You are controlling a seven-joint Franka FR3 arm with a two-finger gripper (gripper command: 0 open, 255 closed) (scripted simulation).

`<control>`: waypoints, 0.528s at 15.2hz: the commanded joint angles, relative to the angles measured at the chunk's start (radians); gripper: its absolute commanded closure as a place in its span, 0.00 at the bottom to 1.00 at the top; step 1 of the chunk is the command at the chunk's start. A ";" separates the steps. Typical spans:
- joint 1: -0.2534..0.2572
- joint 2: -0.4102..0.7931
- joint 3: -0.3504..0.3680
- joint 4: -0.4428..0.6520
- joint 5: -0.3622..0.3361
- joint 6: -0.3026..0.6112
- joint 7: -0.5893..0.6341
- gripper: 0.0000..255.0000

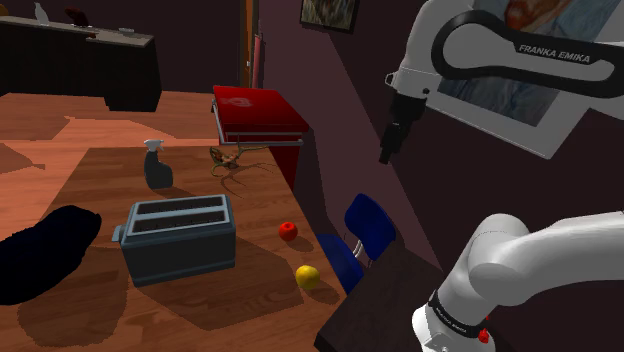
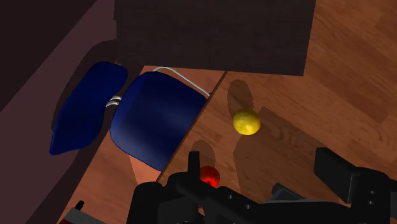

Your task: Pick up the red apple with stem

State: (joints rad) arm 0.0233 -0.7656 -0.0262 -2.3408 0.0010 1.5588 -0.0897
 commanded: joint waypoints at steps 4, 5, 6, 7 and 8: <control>-0.003 0.020 -0.009 -0.084 0.011 0.128 0.005 0.00; -0.004 0.031 -0.012 -0.109 0.015 0.171 0.007 0.00; -0.005 0.043 -0.014 -0.133 0.020 0.215 0.007 0.00; -0.006 0.058 -0.017 -0.155 0.024 0.260 0.008 0.00; -0.006 0.074 -0.020 -0.176 0.029 0.305 0.008 0.00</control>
State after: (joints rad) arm 0.0190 -0.6985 -0.0417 -2.4880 0.0265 1.8168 -0.0803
